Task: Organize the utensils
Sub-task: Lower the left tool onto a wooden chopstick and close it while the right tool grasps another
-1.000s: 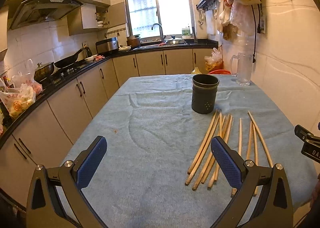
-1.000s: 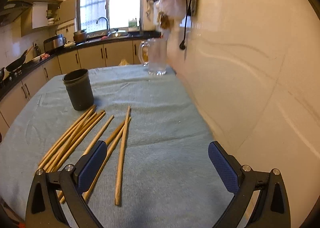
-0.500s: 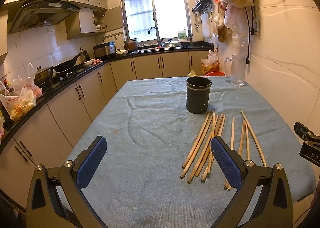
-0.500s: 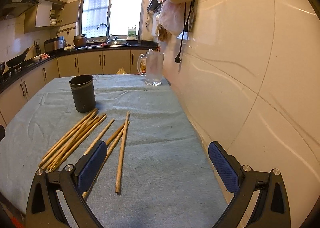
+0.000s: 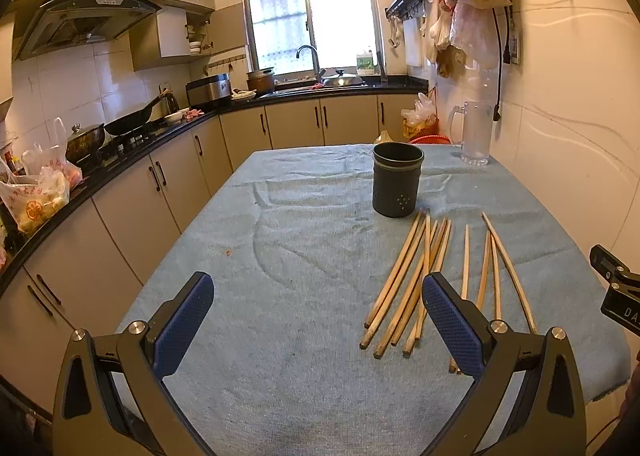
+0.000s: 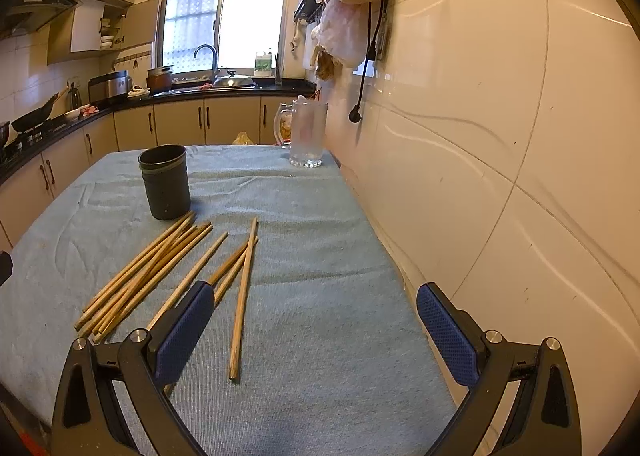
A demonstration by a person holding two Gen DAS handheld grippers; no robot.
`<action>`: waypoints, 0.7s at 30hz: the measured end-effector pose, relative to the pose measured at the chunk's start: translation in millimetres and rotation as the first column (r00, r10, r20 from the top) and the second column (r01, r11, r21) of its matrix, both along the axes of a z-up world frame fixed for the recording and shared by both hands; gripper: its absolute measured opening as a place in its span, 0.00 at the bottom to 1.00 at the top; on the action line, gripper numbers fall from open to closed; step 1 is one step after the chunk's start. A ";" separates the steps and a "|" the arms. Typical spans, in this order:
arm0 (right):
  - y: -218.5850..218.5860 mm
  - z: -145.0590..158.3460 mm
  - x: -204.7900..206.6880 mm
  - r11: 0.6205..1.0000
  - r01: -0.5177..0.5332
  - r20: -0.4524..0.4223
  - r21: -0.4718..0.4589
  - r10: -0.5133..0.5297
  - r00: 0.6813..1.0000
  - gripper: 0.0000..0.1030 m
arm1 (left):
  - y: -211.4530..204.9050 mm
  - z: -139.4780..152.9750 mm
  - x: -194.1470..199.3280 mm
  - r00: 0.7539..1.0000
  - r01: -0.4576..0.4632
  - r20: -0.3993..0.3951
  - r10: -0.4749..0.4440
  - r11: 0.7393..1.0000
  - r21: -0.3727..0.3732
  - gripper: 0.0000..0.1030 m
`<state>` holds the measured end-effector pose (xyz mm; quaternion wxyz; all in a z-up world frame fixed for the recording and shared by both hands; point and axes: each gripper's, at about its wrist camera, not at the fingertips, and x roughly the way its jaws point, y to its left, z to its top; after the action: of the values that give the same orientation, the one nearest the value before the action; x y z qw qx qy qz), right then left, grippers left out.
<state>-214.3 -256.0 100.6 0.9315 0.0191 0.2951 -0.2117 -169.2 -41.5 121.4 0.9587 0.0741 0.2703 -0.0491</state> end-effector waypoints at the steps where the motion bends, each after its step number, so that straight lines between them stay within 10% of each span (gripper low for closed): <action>1: 0.0 -0.8 0.6 1.000 0.000 -0.002 0.002 0.000 1.000 1.00 | 0.0 -0.4 0.5 1.000 -0.001 -0.001 0.001 1.000 0.001 1.00; 14: -4.4 -20.2 14.7 0.998 -0.029 -0.054 0.050 0.032 0.998 1.00 | -1.5 -14.3 38.7 0.995 0.039 -0.090 -0.038 0.999 -0.001 1.00; 21: -28.5 -36.7 45.7 0.957 -0.128 -0.077 0.260 0.152 0.985 0.99 | -16.5 -30.2 97.6 0.965 0.139 -0.222 -0.142 0.990 -0.030 0.99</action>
<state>-168.7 -284.4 63.9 0.9186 0.1072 0.3652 -0.1062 -71.6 -58.0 91.2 0.9168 0.0801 0.3701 -0.1268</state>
